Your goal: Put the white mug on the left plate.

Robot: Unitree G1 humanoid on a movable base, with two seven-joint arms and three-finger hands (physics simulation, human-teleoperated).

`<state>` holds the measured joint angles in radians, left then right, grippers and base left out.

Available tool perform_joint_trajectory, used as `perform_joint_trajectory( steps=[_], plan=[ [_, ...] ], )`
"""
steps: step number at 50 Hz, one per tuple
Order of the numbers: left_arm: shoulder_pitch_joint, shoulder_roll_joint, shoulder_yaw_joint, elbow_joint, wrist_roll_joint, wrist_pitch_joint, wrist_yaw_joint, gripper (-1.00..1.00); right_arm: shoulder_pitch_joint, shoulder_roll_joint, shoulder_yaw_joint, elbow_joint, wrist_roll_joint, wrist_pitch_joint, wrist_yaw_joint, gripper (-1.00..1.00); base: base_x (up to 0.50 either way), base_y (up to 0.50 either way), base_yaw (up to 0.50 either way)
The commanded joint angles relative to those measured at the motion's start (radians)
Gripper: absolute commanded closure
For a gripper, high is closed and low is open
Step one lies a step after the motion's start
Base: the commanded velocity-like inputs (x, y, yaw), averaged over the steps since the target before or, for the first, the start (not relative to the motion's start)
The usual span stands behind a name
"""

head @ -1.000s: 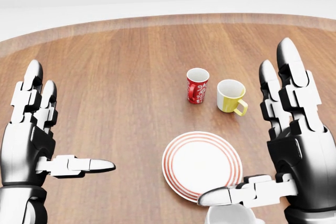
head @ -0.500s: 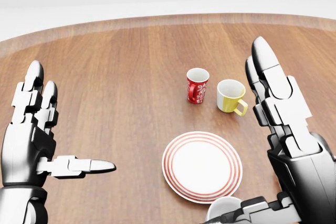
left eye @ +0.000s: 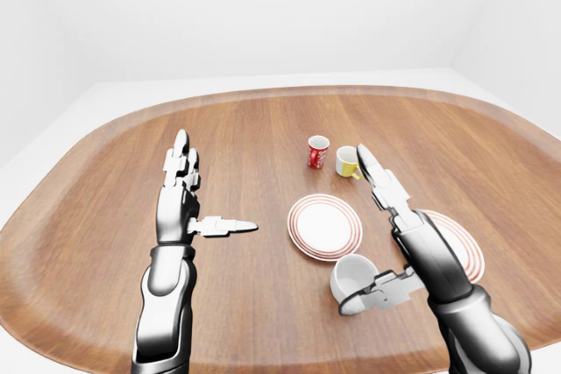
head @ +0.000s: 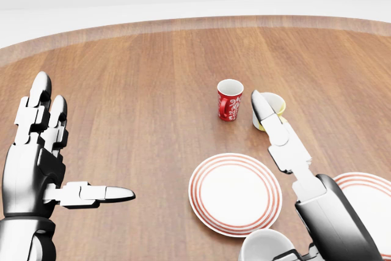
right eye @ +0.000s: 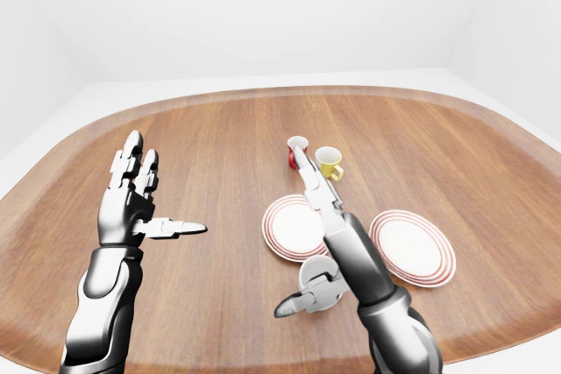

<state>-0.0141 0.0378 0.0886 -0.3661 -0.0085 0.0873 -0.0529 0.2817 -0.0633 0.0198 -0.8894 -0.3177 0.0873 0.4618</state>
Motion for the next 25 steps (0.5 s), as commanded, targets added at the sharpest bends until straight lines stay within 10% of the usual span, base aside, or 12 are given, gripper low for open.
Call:
perform_joint_trajectory(
  steps=[1,25],
  plan=[
    [-0.001,0.001,0.001,0.003,0.0,0.0,0.0,-1.0,0.026,0.005,-0.001,0.017,-0.063,0.0,0.052,-1.0,0.0,0.0,0.0],
    [-0.001,0.001,0.001,0.004,0.0,0.0,0.001,-1.0,0.061,0.018,-0.006,0.118,-0.256,0.0,0.056,-1.0,0.0,0.0,0.0]
  ],
)
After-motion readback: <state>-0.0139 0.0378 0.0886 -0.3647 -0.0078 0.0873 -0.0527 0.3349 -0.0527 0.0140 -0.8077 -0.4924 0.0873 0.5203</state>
